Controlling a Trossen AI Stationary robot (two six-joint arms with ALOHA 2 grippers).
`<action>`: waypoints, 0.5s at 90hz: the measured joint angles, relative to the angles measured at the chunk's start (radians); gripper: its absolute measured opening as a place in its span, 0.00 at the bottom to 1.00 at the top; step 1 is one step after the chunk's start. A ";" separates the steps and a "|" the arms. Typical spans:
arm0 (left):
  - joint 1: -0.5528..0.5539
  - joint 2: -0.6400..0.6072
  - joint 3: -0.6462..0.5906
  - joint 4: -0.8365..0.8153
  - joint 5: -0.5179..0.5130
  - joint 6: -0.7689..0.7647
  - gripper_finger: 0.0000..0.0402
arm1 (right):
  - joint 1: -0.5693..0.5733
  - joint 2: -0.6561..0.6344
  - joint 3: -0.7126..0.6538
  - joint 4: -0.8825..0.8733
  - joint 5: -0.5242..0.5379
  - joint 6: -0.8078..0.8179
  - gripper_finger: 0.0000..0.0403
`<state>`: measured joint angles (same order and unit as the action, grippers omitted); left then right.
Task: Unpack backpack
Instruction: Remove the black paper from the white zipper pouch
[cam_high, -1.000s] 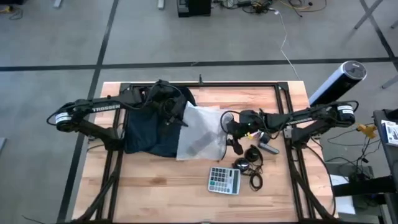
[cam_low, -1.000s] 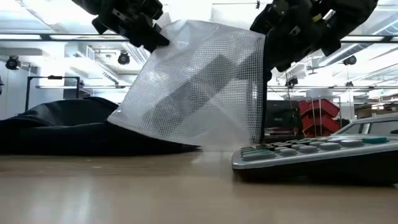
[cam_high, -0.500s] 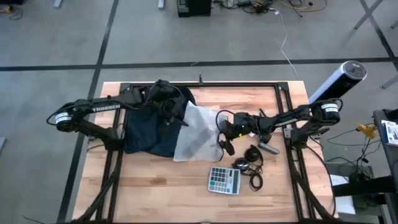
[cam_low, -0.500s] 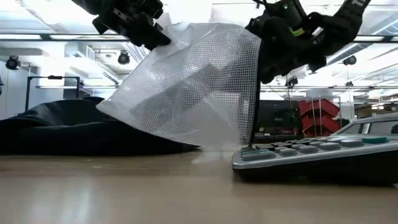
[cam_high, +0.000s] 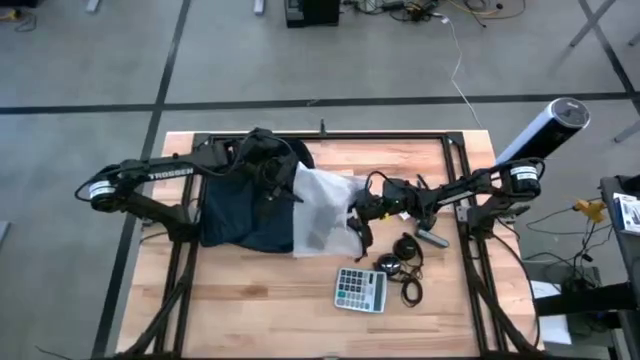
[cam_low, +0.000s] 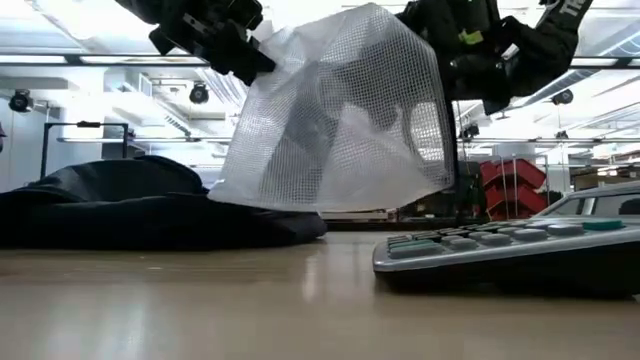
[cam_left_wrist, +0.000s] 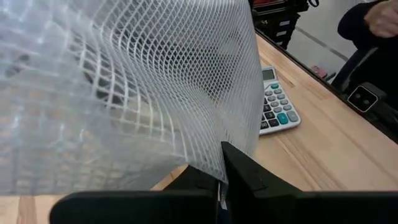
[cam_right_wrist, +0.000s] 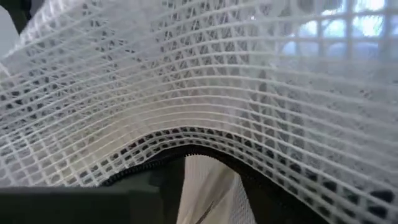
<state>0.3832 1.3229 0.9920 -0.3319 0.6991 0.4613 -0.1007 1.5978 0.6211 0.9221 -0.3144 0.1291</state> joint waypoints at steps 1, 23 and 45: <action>0.000 0.000 0.000 0.000 0.000 0.000 0.00 | 0.000 0.003 0.002 0.002 0.000 -0.001 0.26; 0.000 0.000 0.000 0.003 0.002 -0.005 0.00 | 0.015 0.062 0.068 -0.012 0.005 -0.035 0.02; 0.000 -0.014 -0.001 -0.049 -0.004 0.000 0.00 | 0.030 -0.069 0.073 -0.405 0.157 -0.072 0.00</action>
<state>0.3834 1.3087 0.9909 -0.3806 0.6951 0.4611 -0.0704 1.5283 0.6945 0.5171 -0.1578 0.0575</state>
